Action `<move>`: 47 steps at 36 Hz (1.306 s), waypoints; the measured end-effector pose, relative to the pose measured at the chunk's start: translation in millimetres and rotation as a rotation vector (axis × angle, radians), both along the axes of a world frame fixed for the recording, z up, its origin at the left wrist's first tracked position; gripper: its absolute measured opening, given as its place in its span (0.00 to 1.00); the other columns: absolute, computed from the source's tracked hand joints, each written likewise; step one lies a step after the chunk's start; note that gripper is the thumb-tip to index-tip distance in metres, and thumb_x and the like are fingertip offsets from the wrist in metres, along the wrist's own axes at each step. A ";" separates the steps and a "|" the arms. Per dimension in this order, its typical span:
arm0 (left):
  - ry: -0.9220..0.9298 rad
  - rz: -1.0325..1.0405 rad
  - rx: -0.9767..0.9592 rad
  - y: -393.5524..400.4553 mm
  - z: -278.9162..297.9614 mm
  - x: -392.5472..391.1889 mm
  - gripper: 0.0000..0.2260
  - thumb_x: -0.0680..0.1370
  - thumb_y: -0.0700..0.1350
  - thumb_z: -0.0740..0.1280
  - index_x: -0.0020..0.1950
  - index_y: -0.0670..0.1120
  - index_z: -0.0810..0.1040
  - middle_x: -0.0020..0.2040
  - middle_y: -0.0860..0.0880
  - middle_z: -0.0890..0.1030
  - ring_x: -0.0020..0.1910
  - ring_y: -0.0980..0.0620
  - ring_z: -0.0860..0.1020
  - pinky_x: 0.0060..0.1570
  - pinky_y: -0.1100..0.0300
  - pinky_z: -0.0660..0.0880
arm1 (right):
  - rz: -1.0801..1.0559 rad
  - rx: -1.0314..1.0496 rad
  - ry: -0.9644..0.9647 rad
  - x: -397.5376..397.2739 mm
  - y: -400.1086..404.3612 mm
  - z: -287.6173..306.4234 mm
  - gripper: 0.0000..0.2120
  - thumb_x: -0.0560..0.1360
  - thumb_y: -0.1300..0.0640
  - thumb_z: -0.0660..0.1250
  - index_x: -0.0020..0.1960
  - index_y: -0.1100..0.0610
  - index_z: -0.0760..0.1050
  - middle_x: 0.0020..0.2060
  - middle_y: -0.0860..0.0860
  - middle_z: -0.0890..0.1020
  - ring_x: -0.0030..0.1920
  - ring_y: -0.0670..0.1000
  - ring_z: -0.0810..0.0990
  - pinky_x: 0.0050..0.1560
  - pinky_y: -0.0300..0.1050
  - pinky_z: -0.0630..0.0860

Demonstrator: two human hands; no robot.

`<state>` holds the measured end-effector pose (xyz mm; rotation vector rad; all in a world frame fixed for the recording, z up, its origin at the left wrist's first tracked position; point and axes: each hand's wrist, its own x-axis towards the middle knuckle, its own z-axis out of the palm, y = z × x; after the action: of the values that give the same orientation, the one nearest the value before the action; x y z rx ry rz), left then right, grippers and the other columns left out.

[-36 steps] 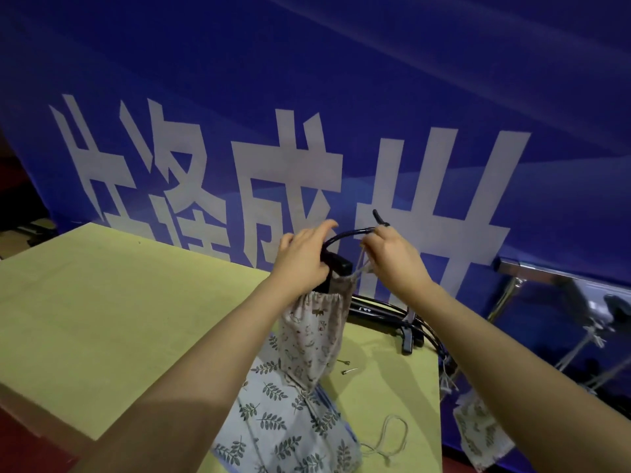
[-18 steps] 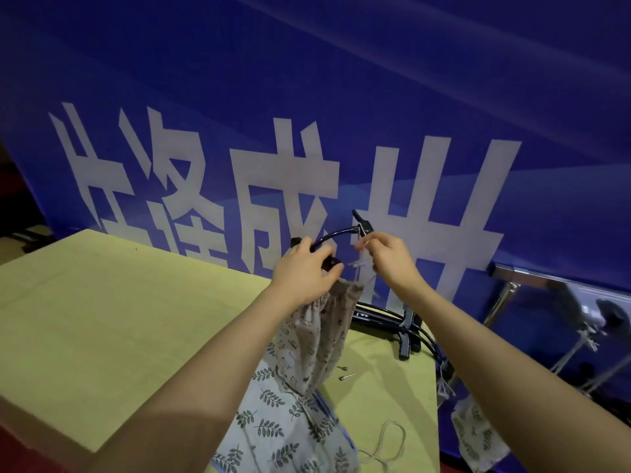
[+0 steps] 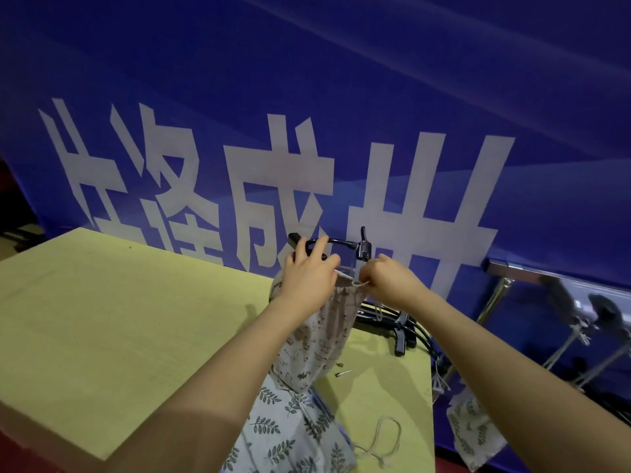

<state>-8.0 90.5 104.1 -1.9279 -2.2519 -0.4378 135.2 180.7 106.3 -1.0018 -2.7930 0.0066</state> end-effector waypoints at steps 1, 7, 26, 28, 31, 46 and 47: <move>-0.010 -0.001 -0.011 -0.3 -0.2 0.3 0.10 0.81 0.44 0.55 0.59 0.46 0.73 0.77 0.47 0.53 0.76 0.37 0.49 0.68 0.40 0.60 | 0.001 -0.021 0.046 0.1 -0.7 -0.2 0.07 0.77 0.56 0.63 0.48 0.56 0.79 0.46 0.52 0.80 0.50 0.52 0.74 0.51 0.47 0.71; -0.081 -0.058 -0.042 -2.0 1.0 1.6 0.13 0.76 0.51 0.61 0.57 0.51 0.78 0.78 0.51 0.49 0.77 0.41 0.47 0.71 0.41 0.53 | -0.029 -0.380 0.417 -5.2 -3.6 4.8 0.06 0.78 0.57 0.63 0.42 0.53 0.76 0.36 0.45 0.80 0.46 0.50 0.79 0.59 0.52 0.69; 0.030 -0.045 -0.058 6.3 5.6 -4.5 0.15 0.77 0.62 0.59 0.59 0.58 0.75 0.74 0.49 0.58 0.70 0.40 0.57 0.67 0.47 0.57 | 0.077 -0.095 0.672 -26.9 -29.6 70.8 0.15 0.76 0.71 0.58 0.60 0.59 0.73 0.42 0.43 0.71 0.37 0.39 0.70 0.38 0.28 0.68; 0.005 -0.041 -0.049 6.4 4.3 -8.8 0.15 0.76 0.64 0.59 0.55 0.59 0.77 0.73 0.51 0.60 0.69 0.41 0.58 0.65 0.48 0.58 | 0.073 -0.046 0.774 -30.1 -29.5 77.0 0.14 0.78 0.68 0.59 0.62 0.60 0.72 0.37 0.44 0.71 0.35 0.41 0.71 0.41 0.32 0.71; -0.032 -0.029 -0.027 7.1 1.2 -14.0 0.14 0.75 0.65 0.61 0.48 0.57 0.77 0.71 0.51 0.62 0.67 0.41 0.59 0.62 0.48 0.61 | 0.103 -0.045 0.917 -34.3 -34.1 80.7 0.11 0.77 0.67 0.63 0.59 0.61 0.71 0.30 0.44 0.69 0.30 0.42 0.72 0.37 0.33 0.71; -0.084 -0.051 0.076 2.9 -10.0 -16.3 0.07 0.77 0.53 0.62 0.47 0.52 0.76 0.74 0.51 0.60 0.72 0.44 0.57 0.67 0.49 0.58 | 0.046 -0.348 1.289 -48.8 -41.1 82.8 0.03 0.78 0.59 0.65 0.49 0.54 0.71 0.30 0.47 0.72 0.30 0.43 0.72 0.35 0.37 0.74; -0.127 -0.053 0.079 1.7 -6.9 -14.9 0.12 0.78 0.56 0.59 0.46 0.51 0.78 0.74 0.51 0.61 0.73 0.45 0.56 0.68 0.49 0.57 | 0.057 -0.334 1.273 -47.3 -40.9 83.9 0.03 0.78 0.59 0.65 0.49 0.55 0.71 0.30 0.46 0.72 0.30 0.41 0.72 0.35 0.34 0.73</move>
<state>-22.9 92.2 97.3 -1.9760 -2.2257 -0.6643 87.8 139.8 190.2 -0.5945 -1.6387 0.8174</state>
